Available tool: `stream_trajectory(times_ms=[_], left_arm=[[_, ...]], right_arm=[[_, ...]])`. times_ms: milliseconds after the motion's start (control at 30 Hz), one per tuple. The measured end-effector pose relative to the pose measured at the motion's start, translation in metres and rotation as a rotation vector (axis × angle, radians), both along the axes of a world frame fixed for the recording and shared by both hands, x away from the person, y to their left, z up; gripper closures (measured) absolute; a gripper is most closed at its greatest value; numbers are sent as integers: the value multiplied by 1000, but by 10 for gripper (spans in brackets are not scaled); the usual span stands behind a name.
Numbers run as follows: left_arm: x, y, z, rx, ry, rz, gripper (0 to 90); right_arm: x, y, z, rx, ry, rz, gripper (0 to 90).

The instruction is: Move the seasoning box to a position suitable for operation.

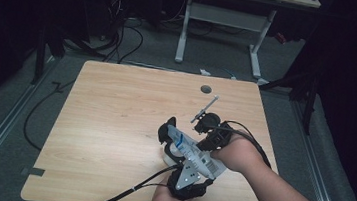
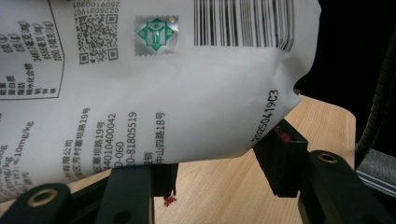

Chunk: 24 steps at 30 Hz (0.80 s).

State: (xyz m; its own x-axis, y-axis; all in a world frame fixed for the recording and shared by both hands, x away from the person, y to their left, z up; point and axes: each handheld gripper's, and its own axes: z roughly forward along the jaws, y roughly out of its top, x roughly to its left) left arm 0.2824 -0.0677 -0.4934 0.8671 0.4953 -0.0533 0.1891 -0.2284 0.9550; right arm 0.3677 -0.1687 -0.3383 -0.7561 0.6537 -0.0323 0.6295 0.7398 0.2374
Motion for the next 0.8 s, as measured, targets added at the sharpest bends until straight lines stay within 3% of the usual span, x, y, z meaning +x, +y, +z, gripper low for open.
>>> stream_trajectory(times_ms=[800], left_arm=[[0,0,2,-5,-3,3,534]], right_arm=[[1,2,1,4,4,6,898]])
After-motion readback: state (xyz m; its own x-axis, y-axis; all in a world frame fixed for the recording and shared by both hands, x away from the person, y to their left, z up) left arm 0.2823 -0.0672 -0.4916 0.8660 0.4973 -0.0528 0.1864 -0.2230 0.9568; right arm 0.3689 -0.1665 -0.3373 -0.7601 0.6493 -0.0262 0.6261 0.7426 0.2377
